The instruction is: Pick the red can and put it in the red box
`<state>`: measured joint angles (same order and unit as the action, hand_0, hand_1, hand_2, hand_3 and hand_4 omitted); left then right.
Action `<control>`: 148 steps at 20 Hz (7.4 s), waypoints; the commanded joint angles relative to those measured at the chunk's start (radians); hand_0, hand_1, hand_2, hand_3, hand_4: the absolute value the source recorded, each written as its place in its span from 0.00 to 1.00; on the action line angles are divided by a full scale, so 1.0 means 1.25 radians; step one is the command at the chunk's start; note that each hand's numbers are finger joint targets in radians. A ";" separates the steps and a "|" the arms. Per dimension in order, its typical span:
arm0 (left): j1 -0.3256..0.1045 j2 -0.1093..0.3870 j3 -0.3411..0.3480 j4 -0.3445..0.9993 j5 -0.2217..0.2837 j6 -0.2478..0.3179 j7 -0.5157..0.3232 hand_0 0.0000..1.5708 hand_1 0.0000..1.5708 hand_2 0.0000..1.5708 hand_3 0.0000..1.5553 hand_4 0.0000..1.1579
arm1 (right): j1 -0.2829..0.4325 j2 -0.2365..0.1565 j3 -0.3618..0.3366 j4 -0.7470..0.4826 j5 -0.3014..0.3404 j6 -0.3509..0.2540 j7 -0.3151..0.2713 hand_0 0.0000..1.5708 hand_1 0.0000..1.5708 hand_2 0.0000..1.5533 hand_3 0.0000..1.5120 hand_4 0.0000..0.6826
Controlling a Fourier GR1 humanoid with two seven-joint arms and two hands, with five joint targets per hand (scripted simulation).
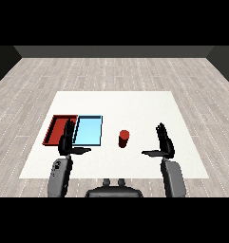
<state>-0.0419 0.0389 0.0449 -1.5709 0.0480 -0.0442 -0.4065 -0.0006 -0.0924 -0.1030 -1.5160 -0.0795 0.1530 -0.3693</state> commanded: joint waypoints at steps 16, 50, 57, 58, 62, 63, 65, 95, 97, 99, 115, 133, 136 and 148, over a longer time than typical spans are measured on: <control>0.008 -0.029 -0.028 -0.010 -0.014 0.018 -0.022 0.00 0.00 0.00 0.00 0.00 | -0.134 0.062 0.042 0.161 0.009 -0.049 0.056 0.00 0.00 0.00 0.00 0.00; 0.034 0.015 0.019 -0.070 0.045 -0.016 0.022 0.00 0.00 0.00 0.00 0.00 | -0.308 0.074 0.200 0.518 -0.191 -0.097 -0.084 0.00 0.00 0.00 0.00 0.00; -0.018 0.003 0.025 0.055 0.041 -0.023 -0.050 0.00 0.00 0.00 0.00 0.00 | -0.399 0.074 0.190 0.636 -0.216 -0.091 -0.117 0.00 0.00 0.00 0.00 0.00; -0.021 -0.005 0.012 0.013 0.026 0.002 -0.021 0.00 0.00 0.00 0.00 0.00 | -0.393 0.074 0.261 0.637 -0.260 -0.122 -0.139 0.00 0.00 0.00 0.00 0.00; -0.033 0.008 0.029 0.010 0.039 0.001 0.002 0.00 0.00 0.00 0.00 0.00 | -0.416 0.074 0.261 0.729 -0.271 -0.110 -0.202 0.00 0.00 0.00 0.00 0.00; 0.073 -0.022 -0.018 -0.077 0.015 0.011 -0.006 0.00 0.00 0.00 0.00 0.00 | -0.384 0.074 0.384 0.600 -0.342 -0.209 -0.140 0.00 0.00 0.00 0.00 0.00; 0.052 0.005 0.001 -0.099 0.041 -0.013 0.023 0.00 0.00 0.00 0.00 0.00 | -0.406 0.074 0.311 0.608 -0.318 -0.181 -0.112 0.00 0.00 0.00 0.00 0.00; 0.039 -0.006 -0.019 -0.024 0.015 -0.023 -0.035 0.00 0.00 0.00 0.00 0.00 | -0.459 0.015 0.423 0.549 -0.296 -0.430 -0.097 0.91 0.91 0.92 0.90 0.92; 0.029 -0.003 -0.026 -0.078 0.023 -0.014 0.042 0.00 0.00 0.00 0.00 0.00 | -0.418 -0.009 0.438 0.461 -0.265 -0.447 -0.063 0.90 0.90 0.92 0.91 0.91; 0.021 -0.015 -0.039 -0.050 -0.001 -0.003 0.007 0.00 0.00 0.00 0.00 0.00 | -0.459 0.051 0.437 0.477 -0.231 -0.499 -0.069 0.90 0.90 0.92 0.91 0.90; -0.051 -0.031 -0.192 -0.022 0.006 0.117 0.157 0.00 0.00 0.00 0.00 0.00 | -0.308 0.036 0.447 0.087 -0.060 -0.533 0.123 0.92 0.92 0.92 0.92 0.96; -0.159 -0.031 -0.362 0.180 0.100 0.219 0.101 0.00 0.00 0.00 0.00 0.00 | -0.344 0.074 0.440 0.146 -0.105 -0.527 0.074 0.93 0.93 0.93 0.91 0.93; -0.195 -0.031 -0.343 0.228 0.140 0.207 0.093 0.00 0.00 0.00 0.00 0.00 | -0.335 0.074 0.399 0.125 -0.076 -0.480 0.091 0.92 0.92 0.93 0.92 0.93; -0.206 -0.031 -0.371 0.310 0.195 0.193 0.029 0.00 0.00 0.00 0.00 0.00 | -0.355 0.074 0.500 0.154 -0.131 -0.534 0.062 0.92 0.92 0.92 0.91 0.92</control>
<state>-0.2798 0.0033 -0.4215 -1.2325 0.2594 0.2171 -0.3366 -0.4526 -0.0004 0.5003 -1.3192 -0.2450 -0.5259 -0.2878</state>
